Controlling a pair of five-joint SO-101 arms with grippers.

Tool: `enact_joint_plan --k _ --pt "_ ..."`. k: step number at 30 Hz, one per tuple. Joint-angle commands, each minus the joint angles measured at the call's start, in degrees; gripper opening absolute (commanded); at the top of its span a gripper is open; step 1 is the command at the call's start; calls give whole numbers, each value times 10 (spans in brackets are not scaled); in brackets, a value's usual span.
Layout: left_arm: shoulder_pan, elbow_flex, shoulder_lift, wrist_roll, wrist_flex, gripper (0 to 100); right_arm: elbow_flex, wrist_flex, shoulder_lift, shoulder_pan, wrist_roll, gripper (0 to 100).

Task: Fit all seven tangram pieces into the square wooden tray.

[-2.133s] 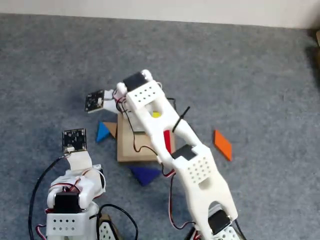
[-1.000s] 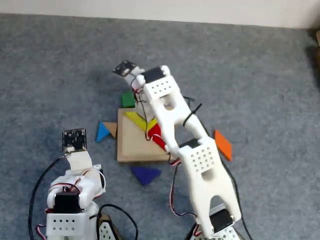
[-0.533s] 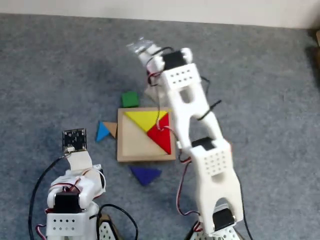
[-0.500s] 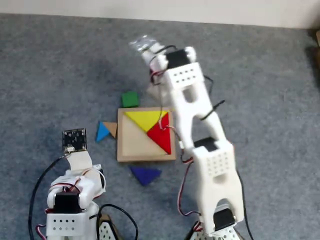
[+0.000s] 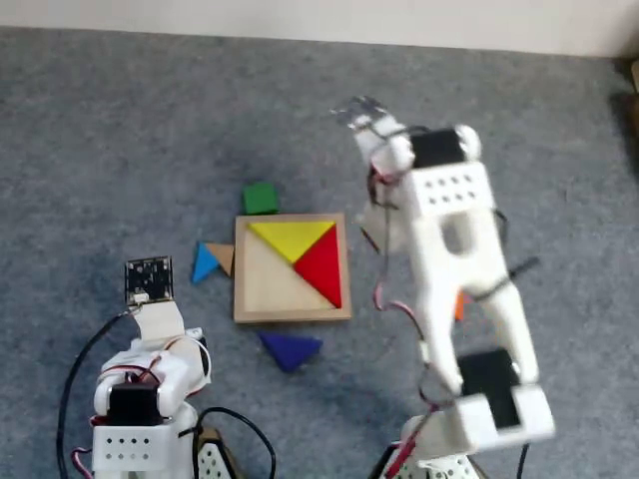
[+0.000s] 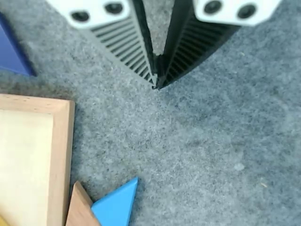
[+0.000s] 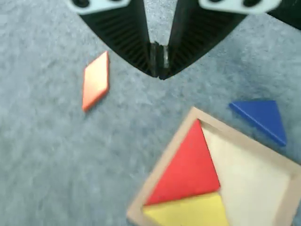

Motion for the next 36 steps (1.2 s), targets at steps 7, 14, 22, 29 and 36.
enact_joint_plan --k 7,14,22,29,36 --pt "9 11 -29 1 1 5 294 -167 -223 123 -3 13" --pt "9 11 -29 1 1 5 422 -255 -250 175 -4 14" --pt "9 11 -29 1 1 5 471 -327 -250 211 -64 163" --pt "9 11 -29 1 1 5 470 -335 -249 166 -125 255" --pt "9 11 -29 1 1 5 466 -375 -201 133 -174 268"
